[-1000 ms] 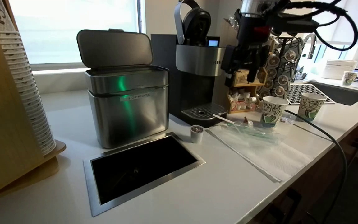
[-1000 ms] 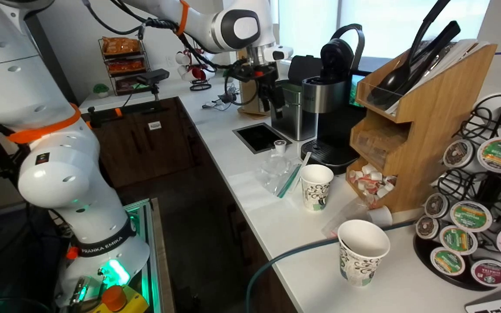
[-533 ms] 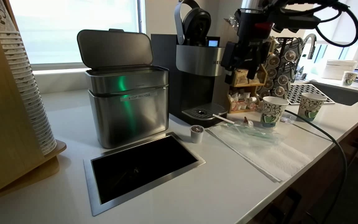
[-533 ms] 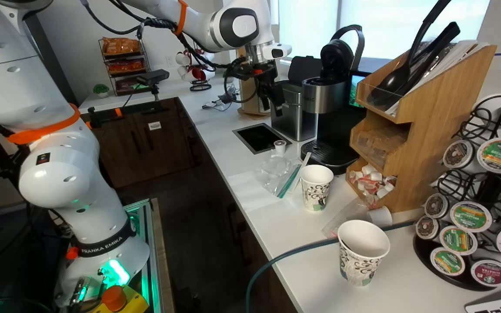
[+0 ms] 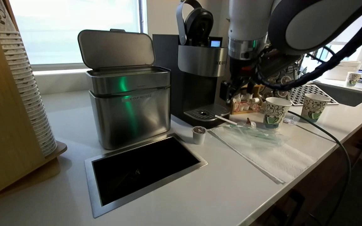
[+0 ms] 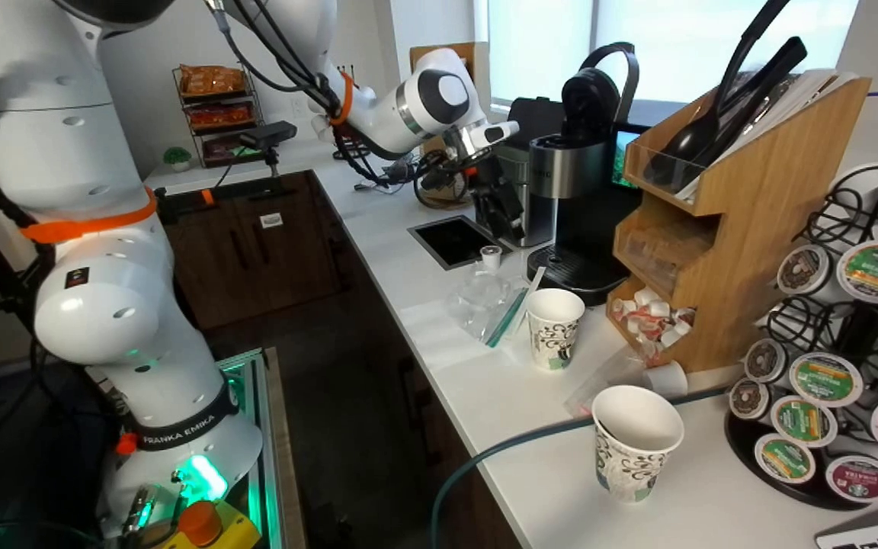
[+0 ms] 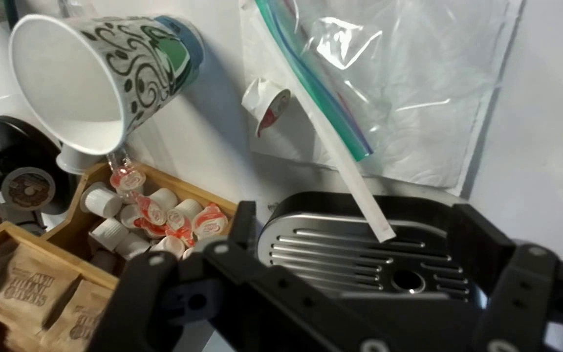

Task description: Stir the contents of the cup

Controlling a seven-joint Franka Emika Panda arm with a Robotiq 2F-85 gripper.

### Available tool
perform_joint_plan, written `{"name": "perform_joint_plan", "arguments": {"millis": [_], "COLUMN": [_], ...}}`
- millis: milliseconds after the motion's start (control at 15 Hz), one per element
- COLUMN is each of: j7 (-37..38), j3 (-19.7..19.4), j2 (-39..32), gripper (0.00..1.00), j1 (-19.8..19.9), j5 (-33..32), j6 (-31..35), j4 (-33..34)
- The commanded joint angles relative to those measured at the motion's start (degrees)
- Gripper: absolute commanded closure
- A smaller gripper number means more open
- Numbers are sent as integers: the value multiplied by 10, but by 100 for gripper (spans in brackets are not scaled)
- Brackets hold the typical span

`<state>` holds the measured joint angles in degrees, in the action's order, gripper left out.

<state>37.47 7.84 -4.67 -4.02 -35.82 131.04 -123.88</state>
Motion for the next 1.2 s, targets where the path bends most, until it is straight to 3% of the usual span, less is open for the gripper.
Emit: {"name": "perform_joint_plan", "arguments": {"millis": [0,267,600,800,933,1133], "j7": [4,5,33,68,92,105], "j3": [-16,-22,-43,-57,-60,-57], "j2": [-16,-43,-91,-118,-137,-154], "gripper": [0,0,0,10,10,0], "j1": [-18,-24,-38,-52,-60,-72], "j5": [3,5,-44,-86,-102,-106], "j6": [-2,-5,3,7,11,7], "j4": [6,23,45,66,85,96]}}
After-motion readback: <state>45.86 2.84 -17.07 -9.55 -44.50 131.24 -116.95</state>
